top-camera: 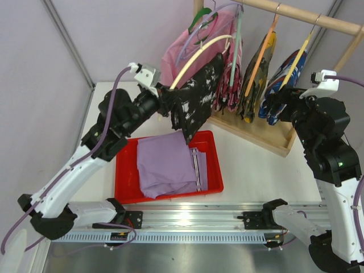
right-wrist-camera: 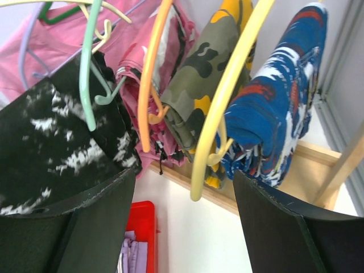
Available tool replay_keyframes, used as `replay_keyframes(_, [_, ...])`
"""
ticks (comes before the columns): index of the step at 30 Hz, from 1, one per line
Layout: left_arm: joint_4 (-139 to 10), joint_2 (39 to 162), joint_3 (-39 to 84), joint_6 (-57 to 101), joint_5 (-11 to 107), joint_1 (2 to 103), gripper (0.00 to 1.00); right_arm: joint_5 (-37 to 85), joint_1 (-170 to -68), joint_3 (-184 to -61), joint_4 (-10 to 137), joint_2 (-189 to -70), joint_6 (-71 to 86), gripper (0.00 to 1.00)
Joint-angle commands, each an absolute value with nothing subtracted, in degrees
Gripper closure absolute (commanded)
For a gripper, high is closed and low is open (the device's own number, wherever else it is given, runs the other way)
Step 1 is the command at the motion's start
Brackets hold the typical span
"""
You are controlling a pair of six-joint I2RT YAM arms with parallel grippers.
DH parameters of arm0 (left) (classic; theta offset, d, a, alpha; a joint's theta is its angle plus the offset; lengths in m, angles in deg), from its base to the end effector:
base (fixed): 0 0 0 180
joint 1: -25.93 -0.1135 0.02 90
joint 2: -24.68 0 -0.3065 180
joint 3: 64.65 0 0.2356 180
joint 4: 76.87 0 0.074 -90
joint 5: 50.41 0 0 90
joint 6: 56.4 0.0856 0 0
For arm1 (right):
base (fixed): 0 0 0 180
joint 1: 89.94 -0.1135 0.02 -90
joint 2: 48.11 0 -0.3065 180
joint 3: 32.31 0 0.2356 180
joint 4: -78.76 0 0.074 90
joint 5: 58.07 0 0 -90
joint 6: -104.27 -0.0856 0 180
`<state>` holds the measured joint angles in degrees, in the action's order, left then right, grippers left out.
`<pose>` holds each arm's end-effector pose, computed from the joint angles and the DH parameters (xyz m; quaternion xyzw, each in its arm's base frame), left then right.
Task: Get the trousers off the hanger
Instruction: Grab a hanger with trousers on it with the left arm
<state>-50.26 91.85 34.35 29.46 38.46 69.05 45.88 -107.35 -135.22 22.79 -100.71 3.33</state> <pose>0.1911 -0.1766 0.5348 0.2181 0.6379 -0.2899 0.6793 0.1403 0.0224 0.5228 0.0399 0.7391 0.0759 0.6681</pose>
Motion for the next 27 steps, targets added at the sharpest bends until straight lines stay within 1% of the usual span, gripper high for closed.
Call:
replay_keyframes(1, [-62.57,83.75,34.31,31.32,34.50,71.72,1.00,42.13,-107.25,-137.32,25.51,-100.58,2.14,0.23])
replay_keyframes(3, [-62.56,80.95,32.99,31.67,32.13,74.08,1.00,41.25,-107.26,-137.15,25.60,-100.49,1.61,0.23])
replay_keyframes(4, [-62.56,80.14,31.50,32.63,27.24,75.58,1.00,39.94,-107.26,-137.06,25.77,-100.49,1.09,0.23])
replay_keyframes(7, [-60.90,77.69,30.00,33.08,22.29,79.28,1.00,36.69,-107.26,-137.41,26.30,-100.49,0.99,0.21])
replay_keyframes(10, [-60.54,76.01,28.24,30.53,20.35,80.69,1.00,33.87,-107.34,-138.02,26.39,-100.76,1.26,0.21])
replay_keyframes(12, [-59.48,75.57,27.36,29.83,17.45,82.44,1.00,30.19,-107.34,-138.11,26.82,-100.84,1.17,0.20])
replay_keyframes(16, [-58.78,74.60,25.86,30.09,11.92,86.74,1.00,26.75,-107.78,-137.41,27.44,-100.76,-0.32,0.20])
replay_keyframes(19, [-60.09,74.33,24.90,32.54,4.27,91.75,1.00,23.15,-108.48,-136.71,28.93,-101.02,-2.43,0.20])
replay_keyframes(22, [-64.73,75.38,24.10,37.89,-3.99,97.90,1.00,20.16,-110.06,-137.32,30.60,-102.69,-5.15,0.21])
replay_keyframes(23, [-66.49,76.69,23.75,41.56,-6.18,101.57,1.00,19.46,-110.76,-137.67,31.82,-103.21,-6.12,0.21])
replay_keyframes(24, [-68.43,77.58,23.49,43.69,-10.90,103.52,1.00,18.66,-112.60,-137.94,32.62,-104.44,-6.91,0.21])
replay_keyframes(27, [-79.84,81.43,22.26,54.06,-17.17,110.12,1.00,17.95,-117.34,-139.43,35.17,-106.99,-8.67,0.21])
